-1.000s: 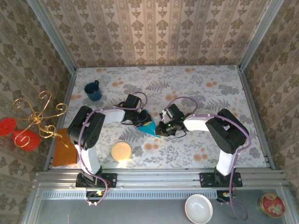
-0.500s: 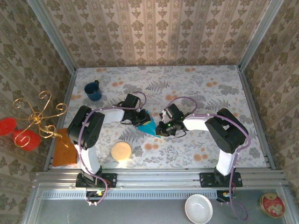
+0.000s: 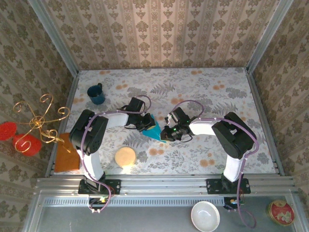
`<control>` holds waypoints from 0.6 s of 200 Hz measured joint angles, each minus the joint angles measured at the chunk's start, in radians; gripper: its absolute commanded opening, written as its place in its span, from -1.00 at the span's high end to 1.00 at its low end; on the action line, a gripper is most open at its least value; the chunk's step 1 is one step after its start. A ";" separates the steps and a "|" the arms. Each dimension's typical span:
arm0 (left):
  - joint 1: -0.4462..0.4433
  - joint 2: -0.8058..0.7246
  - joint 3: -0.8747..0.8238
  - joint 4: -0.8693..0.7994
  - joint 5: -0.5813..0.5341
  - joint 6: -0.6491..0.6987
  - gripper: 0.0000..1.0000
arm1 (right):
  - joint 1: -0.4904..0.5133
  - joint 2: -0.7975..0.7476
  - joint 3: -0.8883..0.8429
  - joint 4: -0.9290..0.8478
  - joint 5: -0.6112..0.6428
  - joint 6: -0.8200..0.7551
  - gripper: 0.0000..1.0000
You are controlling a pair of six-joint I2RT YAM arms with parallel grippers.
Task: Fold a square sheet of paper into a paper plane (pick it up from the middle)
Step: Fourth fold the wing at the center of the table.
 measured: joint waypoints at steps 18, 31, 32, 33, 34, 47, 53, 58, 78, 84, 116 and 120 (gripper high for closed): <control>0.000 -0.008 -0.004 -0.002 -0.005 0.000 0.74 | 0.000 0.000 0.001 -0.002 0.000 0.000 0.70; 0.000 -0.012 -0.006 -0.003 -0.010 0.000 0.74 | 0.000 0.000 0.001 -0.002 0.000 0.000 0.70; 0.000 -0.013 -0.006 -0.003 -0.010 0.000 0.74 | 0.000 0.000 0.001 -0.002 0.000 0.000 0.70; 0.000 -0.013 -0.007 -0.003 -0.011 0.000 0.74 | 0.000 0.000 0.001 -0.002 0.000 0.000 0.70; 0.001 -0.013 -0.007 -0.004 -0.011 0.000 0.74 | 0.000 0.000 0.001 -0.002 0.000 0.000 0.70; 0.002 -0.013 -0.008 -0.005 -0.013 0.000 0.74 | 0.000 0.000 0.001 -0.002 0.000 0.000 0.70; 0.003 -0.013 -0.009 -0.005 -0.015 0.000 0.74 | 0.000 0.001 0.001 -0.002 0.000 0.000 0.70; 0.004 -0.013 -0.010 -0.006 -0.015 0.000 0.74 | 0.000 0.001 0.001 -0.002 0.000 0.000 0.70; 0.008 -0.013 -0.018 -0.007 -0.015 0.000 0.75 | 0.000 0.003 0.006 -0.008 -0.001 0.000 0.70; 0.009 -0.013 -0.020 -0.007 -0.016 0.000 0.75 | 0.000 0.003 0.007 -0.010 -0.002 0.000 0.70; 0.012 -0.013 -0.021 -0.008 -0.016 0.000 0.75 | 0.000 0.004 0.012 -0.018 -0.002 0.000 0.68; 0.013 -0.013 -0.021 -0.008 -0.016 0.000 0.75 | 0.000 0.004 0.012 -0.018 -0.003 0.000 0.68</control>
